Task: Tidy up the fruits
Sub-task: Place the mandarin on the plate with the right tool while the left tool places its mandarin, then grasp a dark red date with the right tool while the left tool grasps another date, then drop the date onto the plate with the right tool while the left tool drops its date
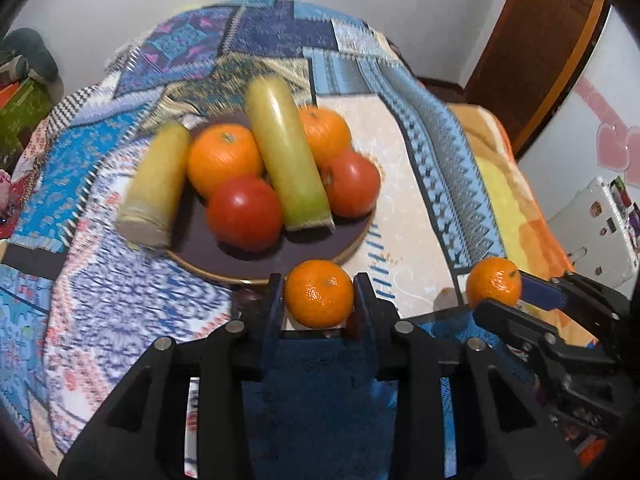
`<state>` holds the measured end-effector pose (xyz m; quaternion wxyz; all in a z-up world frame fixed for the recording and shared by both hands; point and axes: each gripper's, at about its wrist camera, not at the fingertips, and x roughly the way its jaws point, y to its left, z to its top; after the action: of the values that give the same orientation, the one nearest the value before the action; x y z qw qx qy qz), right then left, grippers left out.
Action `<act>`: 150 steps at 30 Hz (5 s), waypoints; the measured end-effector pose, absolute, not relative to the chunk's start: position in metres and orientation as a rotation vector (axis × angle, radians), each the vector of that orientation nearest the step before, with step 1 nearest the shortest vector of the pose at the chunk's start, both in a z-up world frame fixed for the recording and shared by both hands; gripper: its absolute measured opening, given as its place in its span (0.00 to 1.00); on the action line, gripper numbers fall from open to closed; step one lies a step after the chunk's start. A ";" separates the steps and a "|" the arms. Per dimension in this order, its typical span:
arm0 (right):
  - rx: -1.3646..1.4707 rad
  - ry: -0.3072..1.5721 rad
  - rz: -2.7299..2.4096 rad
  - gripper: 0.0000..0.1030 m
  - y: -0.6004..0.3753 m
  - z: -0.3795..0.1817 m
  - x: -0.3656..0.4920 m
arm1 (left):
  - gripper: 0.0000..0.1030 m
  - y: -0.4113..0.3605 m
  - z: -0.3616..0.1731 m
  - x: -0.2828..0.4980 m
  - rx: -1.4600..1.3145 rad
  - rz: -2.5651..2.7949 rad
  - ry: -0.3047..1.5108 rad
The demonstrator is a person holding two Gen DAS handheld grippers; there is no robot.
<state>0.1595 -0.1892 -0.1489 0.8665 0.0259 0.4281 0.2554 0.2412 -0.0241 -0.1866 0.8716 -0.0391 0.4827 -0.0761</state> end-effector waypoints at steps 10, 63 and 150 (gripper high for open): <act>0.030 0.835 0.566 0.34 -0.161 -0.131 0.184 | 0.34 0.026 -0.140 0.249 -0.126 -0.079 0.893; -0.030 0.811 0.520 0.54 -0.127 -0.125 0.226 | 0.49 0.051 -0.138 0.266 -0.111 -0.066 0.858; -0.019 0.953 0.635 0.24 -0.097 -0.179 0.213 | 0.25 0.031 -0.197 0.260 -0.023 -0.073 0.998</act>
<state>0.2135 -0.0968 -0.1788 0.8404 -0.0089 0.4508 0.3006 0.2597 0.0310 -0.1966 0.8773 -0.0109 0.4786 -0.0349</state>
